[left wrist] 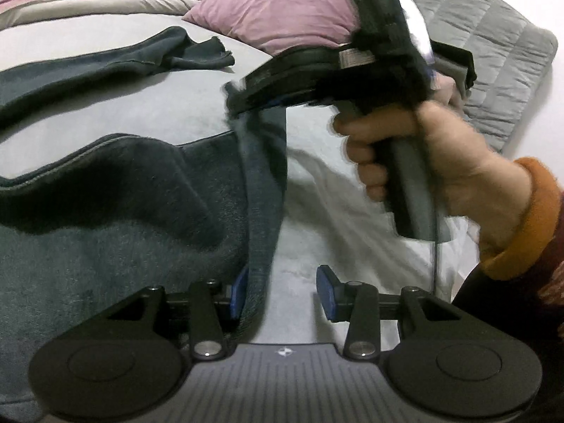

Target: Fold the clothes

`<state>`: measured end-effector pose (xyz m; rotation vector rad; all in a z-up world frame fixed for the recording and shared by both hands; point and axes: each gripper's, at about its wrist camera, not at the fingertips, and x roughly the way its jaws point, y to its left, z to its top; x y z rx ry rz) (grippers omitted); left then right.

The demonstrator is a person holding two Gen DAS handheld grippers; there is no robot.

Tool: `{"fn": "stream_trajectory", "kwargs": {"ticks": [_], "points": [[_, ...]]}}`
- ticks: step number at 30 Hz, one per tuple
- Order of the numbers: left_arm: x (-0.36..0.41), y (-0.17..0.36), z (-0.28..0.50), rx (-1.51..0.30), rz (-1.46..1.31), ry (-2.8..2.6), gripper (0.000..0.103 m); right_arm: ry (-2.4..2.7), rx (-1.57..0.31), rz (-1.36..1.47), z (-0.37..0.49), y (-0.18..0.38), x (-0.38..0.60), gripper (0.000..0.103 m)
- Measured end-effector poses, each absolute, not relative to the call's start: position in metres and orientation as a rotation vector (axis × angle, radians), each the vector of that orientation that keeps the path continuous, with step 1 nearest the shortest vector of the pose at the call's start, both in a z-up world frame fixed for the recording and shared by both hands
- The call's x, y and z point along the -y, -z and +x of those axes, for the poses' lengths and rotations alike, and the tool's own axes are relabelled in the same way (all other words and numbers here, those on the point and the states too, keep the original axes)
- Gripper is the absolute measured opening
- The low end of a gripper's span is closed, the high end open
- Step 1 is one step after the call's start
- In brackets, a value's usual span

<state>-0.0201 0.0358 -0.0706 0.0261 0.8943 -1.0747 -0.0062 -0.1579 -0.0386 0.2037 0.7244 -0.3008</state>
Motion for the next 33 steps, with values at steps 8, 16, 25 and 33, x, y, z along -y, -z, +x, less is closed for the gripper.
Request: {"fn": "stream_trajectory", "kwargs": {"ticks": [8,16,25,33], "points": [[-0.034,0.069,-0.018,-0.9,0.024,1.058,0.039,0.376,-0.69,0.255,-0.075,0.019,0.181,0.01],[-0.033,0.068,-0.02,-0.904,0.045,1.065,0.038,0.418,-0.769,0.357,-0.128,0.038,0.204,0.01],[-0.031,0.069,-0.02,-0.901,0.093,1.073,0.038,0.423,-0.865,0.455,-0.154,0.065,0.222,0.01],[-0.028,0.069,-0.023,-0.872,0.119,1.071,0.038,0.422,-0.869,0.518,-0.165,0.048,0.241,0.034]]}}
